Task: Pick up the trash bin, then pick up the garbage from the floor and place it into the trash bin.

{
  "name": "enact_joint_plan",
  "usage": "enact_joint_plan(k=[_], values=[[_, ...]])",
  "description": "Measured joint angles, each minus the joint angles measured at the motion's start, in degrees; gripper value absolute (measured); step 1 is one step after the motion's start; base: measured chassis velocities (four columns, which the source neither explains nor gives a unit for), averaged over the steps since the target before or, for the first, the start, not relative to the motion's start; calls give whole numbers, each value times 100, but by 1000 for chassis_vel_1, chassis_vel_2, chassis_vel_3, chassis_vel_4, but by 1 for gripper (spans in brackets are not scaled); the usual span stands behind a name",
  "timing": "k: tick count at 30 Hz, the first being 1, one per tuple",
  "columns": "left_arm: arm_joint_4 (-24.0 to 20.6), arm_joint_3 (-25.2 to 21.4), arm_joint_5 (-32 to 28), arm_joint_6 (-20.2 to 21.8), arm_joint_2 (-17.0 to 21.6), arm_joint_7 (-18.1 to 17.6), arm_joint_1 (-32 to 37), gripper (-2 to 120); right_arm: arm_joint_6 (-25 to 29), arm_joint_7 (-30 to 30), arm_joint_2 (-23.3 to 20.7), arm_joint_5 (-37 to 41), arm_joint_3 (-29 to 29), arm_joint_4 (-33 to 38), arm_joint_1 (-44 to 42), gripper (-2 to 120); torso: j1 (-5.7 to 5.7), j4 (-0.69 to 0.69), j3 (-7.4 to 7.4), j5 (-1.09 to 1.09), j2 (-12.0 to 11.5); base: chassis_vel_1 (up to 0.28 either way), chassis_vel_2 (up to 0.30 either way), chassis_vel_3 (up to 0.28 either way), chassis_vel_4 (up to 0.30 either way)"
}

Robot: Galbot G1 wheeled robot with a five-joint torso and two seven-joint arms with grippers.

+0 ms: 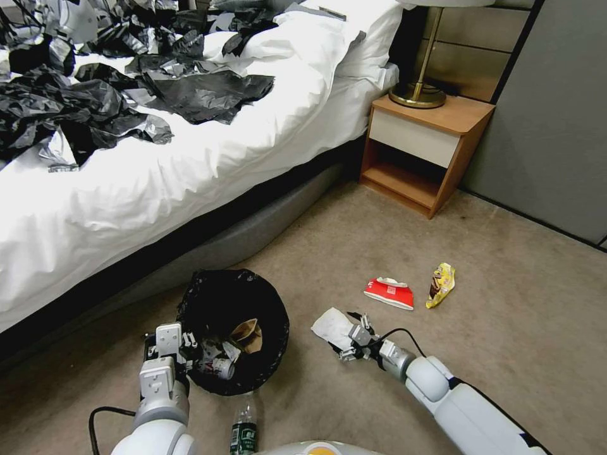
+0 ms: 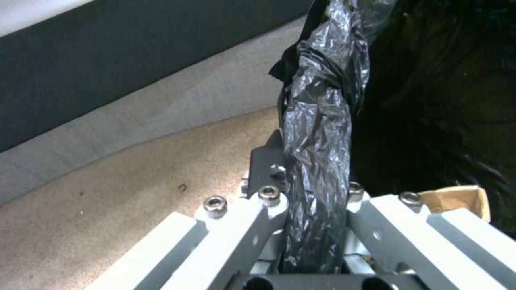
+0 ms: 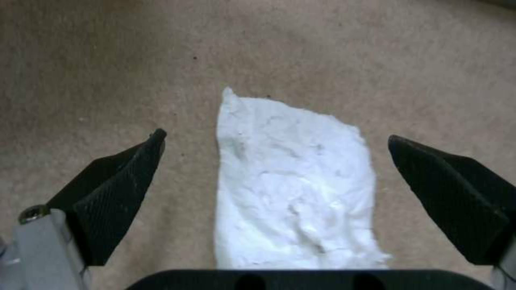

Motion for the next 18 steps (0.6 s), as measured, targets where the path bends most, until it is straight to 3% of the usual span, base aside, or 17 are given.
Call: enact_joint_plan(k=[7,18], values=[[0,20,22,-30,-10,0,27,2,11,-68,379,73,122,-512,59,98,0,0,0,1,0,0,0,0,0],[-2,-47,-22,-45,3,0,31,2,178,-224,564,101,431,-1187,106,94,-1,0,0,2,0,0,0,0,0]])
